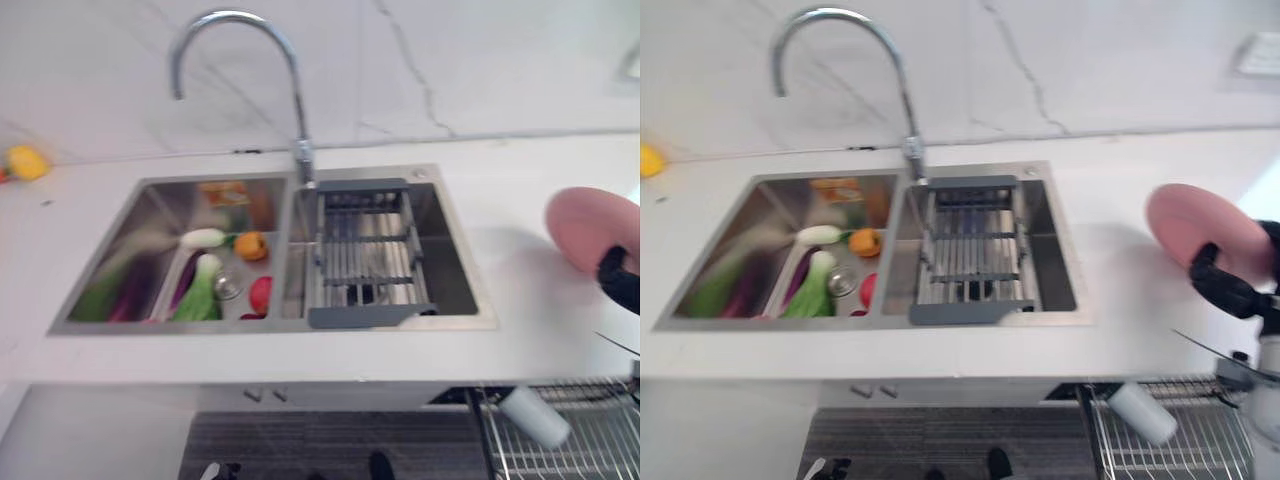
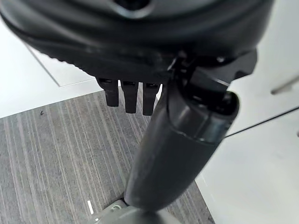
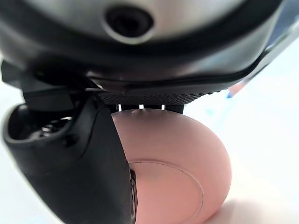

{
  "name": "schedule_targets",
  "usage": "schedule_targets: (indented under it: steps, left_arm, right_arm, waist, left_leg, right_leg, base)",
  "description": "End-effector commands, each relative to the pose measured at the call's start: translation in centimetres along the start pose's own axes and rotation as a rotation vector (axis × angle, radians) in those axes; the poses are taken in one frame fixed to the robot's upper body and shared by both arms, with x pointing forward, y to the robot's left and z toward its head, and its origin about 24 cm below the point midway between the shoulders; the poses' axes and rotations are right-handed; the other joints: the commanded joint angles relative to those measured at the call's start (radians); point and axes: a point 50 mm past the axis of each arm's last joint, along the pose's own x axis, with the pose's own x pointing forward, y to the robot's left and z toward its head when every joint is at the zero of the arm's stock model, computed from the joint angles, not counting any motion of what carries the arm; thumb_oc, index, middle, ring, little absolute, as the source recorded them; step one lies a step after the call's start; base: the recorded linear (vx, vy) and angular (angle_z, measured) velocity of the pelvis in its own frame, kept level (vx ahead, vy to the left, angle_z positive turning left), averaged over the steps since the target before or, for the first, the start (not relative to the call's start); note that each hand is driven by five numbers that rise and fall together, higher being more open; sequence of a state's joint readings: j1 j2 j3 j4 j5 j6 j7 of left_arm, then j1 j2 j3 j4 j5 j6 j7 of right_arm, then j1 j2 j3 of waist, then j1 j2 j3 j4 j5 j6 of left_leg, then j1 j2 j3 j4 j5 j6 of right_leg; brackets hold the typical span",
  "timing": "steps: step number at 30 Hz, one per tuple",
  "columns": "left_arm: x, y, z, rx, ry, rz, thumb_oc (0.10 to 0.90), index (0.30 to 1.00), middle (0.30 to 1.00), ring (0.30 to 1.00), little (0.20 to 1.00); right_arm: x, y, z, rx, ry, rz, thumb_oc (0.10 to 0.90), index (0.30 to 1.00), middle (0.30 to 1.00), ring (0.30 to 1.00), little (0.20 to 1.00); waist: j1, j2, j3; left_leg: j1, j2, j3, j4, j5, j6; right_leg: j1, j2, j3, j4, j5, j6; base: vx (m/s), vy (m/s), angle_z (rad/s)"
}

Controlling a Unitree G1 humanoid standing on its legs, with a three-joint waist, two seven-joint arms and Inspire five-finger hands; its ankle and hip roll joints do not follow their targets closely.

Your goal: Place the dishes in the dishwasher.

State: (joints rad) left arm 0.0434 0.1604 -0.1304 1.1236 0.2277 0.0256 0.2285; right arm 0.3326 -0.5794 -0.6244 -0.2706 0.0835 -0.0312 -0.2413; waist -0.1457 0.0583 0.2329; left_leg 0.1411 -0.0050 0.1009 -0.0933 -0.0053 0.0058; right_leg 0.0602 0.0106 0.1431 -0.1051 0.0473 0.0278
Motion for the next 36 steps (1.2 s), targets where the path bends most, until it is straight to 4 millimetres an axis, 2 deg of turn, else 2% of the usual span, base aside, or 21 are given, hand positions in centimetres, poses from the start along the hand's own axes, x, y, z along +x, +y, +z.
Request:
schedule_targets:
  steps: [1, 2, 6, 7, 10, 11, 14, 18, 21, 25, 27, 29, 30, 34, 35, 36]
  left_arm:
    - [0.8, 1.9, 1.3, 0.048, -0.012, 0.04, 0.8, 0.9, 0.9, 0.9, 0.9]
    - [0.8, 1.8, 1.3, 0.048, -0.013, 0.039, 0.8, 0.9, 0.9, 0.9, 0.9]
    - [1.0, 2.6, 2.2, 0.028, -0.042, 0.061, 0.8, 0.9, 0.9, 0.9, 0.9]
    - [1.0, 2.6, 2.1, 0.028, -0.042, 0.06, 0.8, 0.9, 0.9, 0.9, 0.9]
    - [1.0, 2.8, 2.5, 0.033, -0.056, 0.062, 0.8, 0.9, 0.9, 0.9, 0.9]
    - [1.0, 2.9, 2.9, 0.063, -0.078, 0.061, 0.8, 0.9, 0.9, 0.9, 0.9]
    - [1.0, 2.7, 3.2, 0.094, -0.094, 0.045, 0.8, 0.9, 0.9, 0.9, 0.9]
    - [0.9, 2.4, 3.4, 0.153, -0.11, 0.013, 0.8, 0.9, 0.9, 0.9, 0.9]
    - [0.9, 2.2, 3.3, 0.164, -0.106, 0.003, 0.8, 0.9, 0.9, 0.9, 0.9]
    - [1.1, 2.4, 4.1, 0.181, -0.123, 0.0, 0.8, 0.9, 0.9, 0.9, 0.9]
    - [1.1, 2.5, 4.6, 0.179, -0.138, 0.003, 0.8, 0.9, 0.9, 0.9, 0.9]
    - [1.1, 2.6, 4.5, 0.176, -0.136, 0.005, 0.8, 0.9, 0.9, 0.9, 0.9]
    - [1.0, 2.6, 5.3, 0.174, -0.166, 0.013, 0.8, 0.9, 0.9, 0.9, 0.9]
    - [1.1, 2.8, 5.5, 0.177, -0.174, 0.02, 0.8, 0.9, 0.9, 0.9, 0.9]
    - [1.1, 3.0, 5.7, 0.175, -0.18, 0.026, 0.8, 0.9, 0.9, 0.9, 0.9]
    - [1.1, 3.1, 5.7, 0.168, -0.18, 0.031, 0.8, 0.9, 0.9, 0.9, 0.9]
  right_arm:
    - [1.8, -3.0, 4.9, 0.017, -0.28, -0.147, 0.4, 0.3, 0.3, 0.3, 0.3]
    - [1.8, -3.1, 4.9, 0.017, -0.281, -0.147, 0.4, 0.3, 0.3, 0.3, 0.3]
    - [2.1, -4.4, 3.3, -0.159, -0.184, -0.125, 0.4, 0.3, 0.3, 0.3, 0.3]
    - [2.1, -4.4, 3.3, -0.161, -0.184, -0.124, 0.4, 0.3, 0.3, 0.3, 0.3]
    - [2.5, -6.4, 3.1, -0.439, -0.141, -0.195, 0.4, 0.3, 0.3, 0.3, 0.3]
    - [2.5, -7.7, 2.7, -0.56, -0.095, -0.232, 0.4, 0.3, 0.3, 0.3, 0.3]
    - [2.1, -8.3, 2.3, -0.61, -0.063, -0.237, 0.4, 0.3, 0.3, 0.3, 0.3]
    - [1.6, -8.4, 0.8, -0.663, 0.032, -0.193, 0.4, 0.3, 0.3, 0.3, 0.3]
    - [1.7, -7.1, 0.1, -0.631, 0.047, -0.146, 0.4, 0.3, 0.3, 0.3, 0.3]
    - [2.7, -3.1, -1.8, -0.535, 0.086, -0.004, 0.4, 0.3, 0.3, 0.3, 0.3]
    - [2.7, -1.5, -2.7, -0.572, 0.113, 0.041, 0.4, 0.3, 0.3, 0.3, 0.3]
    - [2.7, -1.3, -2.7, -0.572, 0.111, 0.043, 0.4, 0.3, 0.3, 0.3, 0.3]
    - [2.9, 1.3, -2.9, -0.589, 0.084, 0.109, 0.4, 0.3, 0.3, 0.3, 0.3]
    - [2.8, 2.5, -3.8, -0.571, 0.114, 0.151, 0.4, 0.3, 0.3, 0.3, 0.3]
    - [2.7, 2.9, -4.2, -0.575, 0.133, 0.165, 0.8, 0.9, 0.9, 0.9, 0.9]
    - [2.6, 2.8, -4.3, -0.563, 0.143, 0.156, 0.8, 0.9, 0.9, 0.9, 0.9]
  waist:
    - [-0.017, -0.03, -0.073]
    - [-0.015, -0.029, -0.073]
    - [-0.055, -0.027, -0.064]
    - [-0.051, -0.025, -0.064]
    - [-0.07, -0.02, -0.054]
    - [-0.083, -0.01, -0.049]
    - [-0.087, 0.001, -0.044]
    - [-0.095, 0.02, -0.03]
    - [-0.087, 0.032, -0.022]
    - [-0.073, 0.037, -0.01]
    - [-0.053, 0.042, -0.007]
    - [-0.057, 0.04, -0.005]
    - [-0.038, 0.045, -0.001]
    - [-0.034, 0.042, 0.008]
    - [-0.028, 0.043, 0.007]
    - [-0.027, 0.04, 0.01]
  left_leg:
    - [-0.005, 0.037, 0.003, 0.006, -0.029, -0.104]
    - [-0.005, 0.037, 0.004, 0.006, -0.03, -0.104]
    - [0.01, 0.044, 0.051, 0.006, -0.037, -0.1]
    - [0.011, 0.044, 0.054, 0.006, -0.038, -0.1]
    - [0.022, 0.047, 0.075, 0.006, -0.042, -0.099]
    - [0.029, 0.046, 0.079, 0.006, -0.056, -0.096]
    - [0.033, 0.045, 0.076, 0.006, -0.061, -0.092]
    - [0.033, 0.041, 0.075, 0.006, -0.06, -0.086]
    - [0.032, 0.039, 0.071, 0.006, -0.059, -0.083]
    - [0.026, 0.038, 0.066, 0.006, -0.053, -0.082]
    - [0.024, 0.038, 0.058, 0.006, -0.051, -0.082]
    - [0.024, 0.037, 0.057, 0.006, -0.051, -0.082]
    - [0.02, 0.035, 0.047, 0.006, -0.046, -0.083]
    - [0.015, 0.034, 0.043, 0.006, -0.033, -0.085]
    - [0.018, 0.032, 0.038, 0.006, -0.044, -0.085]
    - [0.013, 0.032, 0.037, 0.006, -0.03, -0.087]
  right_leg:
    - [0.002, -0.042, -0.023, 0.035, -0.061, 0.101]
    - [0.001, -0.041, -0.022, 0.035, -0.061, 0.101]
    - [-0.013, -0.024, 0.031, 0.04, -0.05, 0.1]
    - [-0.014, -0.022, 0.034, 0.041, -0.05, 0.1]
    - [-0.022, -0.013, 0.056, 0.049, -0.047, 0.101]
    - [-0.02, -0.011, 0.064, 0.048, -0.058, 0.101]
    - [-0.018, -0.012, 0.067, 0.048, -0.062, 0.1]
    - [-0.017, -0.015, 0.066, 0.049, -0.065, 0.099]
    - [-0.016, -0.017, 0.06, 0.046, -0.065, 0.098]
    - [-0.014, -0.018, 0.051, 0.042, -0.063, 0.097]
    - [-0.005, -0.021, 0.037, 0.037, -0.065, 0.095]
    - [-0.004, -0.022, 0.036, 0.036, -0.065, 0.095]
    - [0.001, -0.026, 0.021, 0.034, -0.065, 0.094]
    - [-0.002, -0.027, 0.015, 0.037, -0.055, 0.093]
    - [0.006, -0.03, 0.008, 0.032, -0.065, 0.092]
    - [0.0, -0.029, 0.007, 0.036, -0.055, 0.09]
  base:
    - [0.0, 0.04, -0.86]
    - [0.0, 0.023, -0.51]
    - [-0.02, 0.029, -0.44]
    - [0.0, 0.012, -0.3]
    - [0.01, 0.037, -0.21]
    - [0.03, 0.066, -0.02]
    - [0.01, 0.04, 0.04]
    - [-0.01, 0.018, -0.03]
    - [-0.02, 0.004, -0.01]
    - [-0.03, -0.005, -0.04]
    - [-0.02, -0.026, 0.12]
    - [-0.02, -0.016, 0.15]
    - [-0.07, -0.032, 0.15]
    - [-0.03, -0.018, 0.13]
    - [-0.01, -0.021, 0.08]
    - [-0.01, -0.028, 0.07]
